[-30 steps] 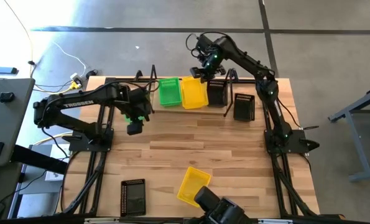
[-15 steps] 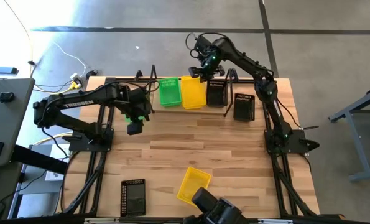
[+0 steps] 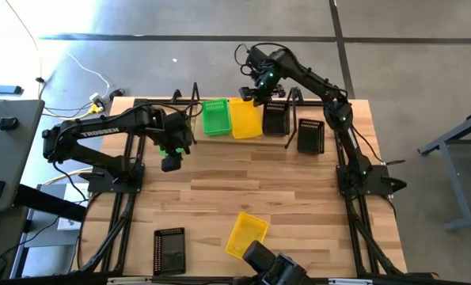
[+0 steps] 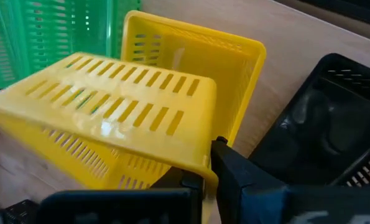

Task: Stack baskets on shelf by color
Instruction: Stack the left yellow bin on top of the yellow bin on the shelf, then stack the top black bin on top of the black bin on the shelf

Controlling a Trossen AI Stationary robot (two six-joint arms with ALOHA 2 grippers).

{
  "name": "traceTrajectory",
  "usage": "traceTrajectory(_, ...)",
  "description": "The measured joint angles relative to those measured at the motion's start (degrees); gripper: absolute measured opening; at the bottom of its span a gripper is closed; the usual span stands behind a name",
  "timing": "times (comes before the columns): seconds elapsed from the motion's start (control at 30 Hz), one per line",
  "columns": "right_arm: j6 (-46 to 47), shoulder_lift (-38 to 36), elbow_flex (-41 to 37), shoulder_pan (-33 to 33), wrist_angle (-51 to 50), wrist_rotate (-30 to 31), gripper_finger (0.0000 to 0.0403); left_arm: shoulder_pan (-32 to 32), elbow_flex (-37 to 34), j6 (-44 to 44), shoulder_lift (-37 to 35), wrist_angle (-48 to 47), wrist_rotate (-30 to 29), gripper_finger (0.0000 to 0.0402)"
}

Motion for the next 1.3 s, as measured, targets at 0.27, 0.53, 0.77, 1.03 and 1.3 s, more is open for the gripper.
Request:
traceTrajectory(0.27, -1.2, 0.0, 0.0, 0.0, 1.1, 0.6, 0.0076, 0.0, 0.0, 0.1, 0.0, 0.0, 0.0, 0.0225)
traceTrajectory(0.53, -4.3, 0.0, 0.0, 0.0, 5.4, 0.9, 0.0094, 0.0, 0.0, 0.1, 0.0, 0.0, 0.0, 0.0225)
traceTrajectory(0.77, -12.3, -0.3, 0.0, 3.3, 0.8, 0.9, 0.0094, 0.0, 0.0, -1.1, 0.0, -0.4, 0.0, 0.0225)
traceTrajectory(1.03, -17.2, -0.3, 0.0, 11.1, -1.2, 5.5, 0.0094, 0.0, 0.0, 1.0, -1.1, -0.4, -0.2, 0.0225)
traceTrajectory(1.3, -15.9, -0.3, 0.0, 18.4, -6.2, 11.7, 0.0094, 0.0, 0.0, 1.0, -5.3, -0.4, -0.2, 0.0225)
